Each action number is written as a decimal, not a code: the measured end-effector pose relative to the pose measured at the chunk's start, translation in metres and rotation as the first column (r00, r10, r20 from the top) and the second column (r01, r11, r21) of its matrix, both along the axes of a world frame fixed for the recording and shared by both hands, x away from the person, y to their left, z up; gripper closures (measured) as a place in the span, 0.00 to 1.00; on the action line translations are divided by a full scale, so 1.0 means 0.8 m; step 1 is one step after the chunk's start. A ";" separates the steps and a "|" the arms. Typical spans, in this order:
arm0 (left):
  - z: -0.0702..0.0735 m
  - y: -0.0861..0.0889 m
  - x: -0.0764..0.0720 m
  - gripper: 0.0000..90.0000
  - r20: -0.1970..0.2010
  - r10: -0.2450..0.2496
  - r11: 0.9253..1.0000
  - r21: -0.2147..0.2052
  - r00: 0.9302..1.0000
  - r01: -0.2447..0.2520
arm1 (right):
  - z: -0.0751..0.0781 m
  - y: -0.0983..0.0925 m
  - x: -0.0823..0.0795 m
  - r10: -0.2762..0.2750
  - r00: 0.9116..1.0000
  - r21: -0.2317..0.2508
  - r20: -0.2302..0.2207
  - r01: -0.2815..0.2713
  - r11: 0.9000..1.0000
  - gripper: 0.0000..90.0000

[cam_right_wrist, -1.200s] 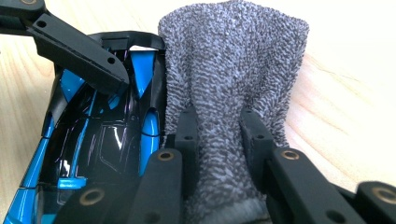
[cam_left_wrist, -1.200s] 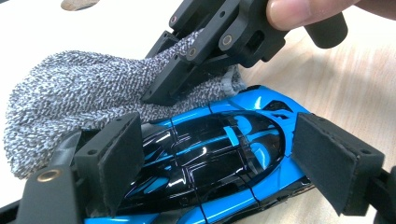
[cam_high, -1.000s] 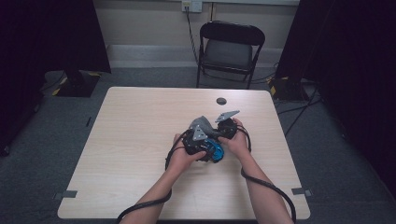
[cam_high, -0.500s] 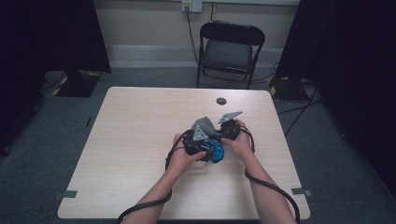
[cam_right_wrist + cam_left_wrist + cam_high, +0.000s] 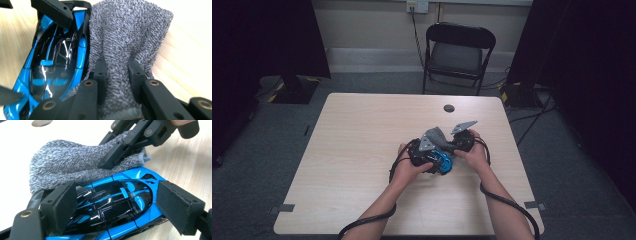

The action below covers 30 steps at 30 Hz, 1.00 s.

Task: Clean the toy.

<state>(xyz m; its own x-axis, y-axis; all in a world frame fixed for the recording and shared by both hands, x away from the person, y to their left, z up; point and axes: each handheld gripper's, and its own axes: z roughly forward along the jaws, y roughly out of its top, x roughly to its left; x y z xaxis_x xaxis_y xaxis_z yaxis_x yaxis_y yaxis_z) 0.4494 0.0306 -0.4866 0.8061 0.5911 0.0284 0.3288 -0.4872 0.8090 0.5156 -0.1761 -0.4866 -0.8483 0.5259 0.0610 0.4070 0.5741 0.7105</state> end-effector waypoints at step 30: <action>0.001 -0.004 -0.001 0.19 -0.005 0.002 1.000 0.013 1.000 -0.001 | -0.001 -0.040 -0.026 0.006 1.000 0.007 0.005 -0.006 1.000 0.82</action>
<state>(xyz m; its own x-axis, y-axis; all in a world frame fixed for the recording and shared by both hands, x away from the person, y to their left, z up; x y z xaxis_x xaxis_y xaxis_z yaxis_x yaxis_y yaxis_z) 0.4484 0.0276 -0.4858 0.8054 0.5919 0.0325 0.3332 -0.4974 0.8009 0.4946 -0.2081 -0.4870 -0.8520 0.5200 0.0606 0.3997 0.5714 0.7167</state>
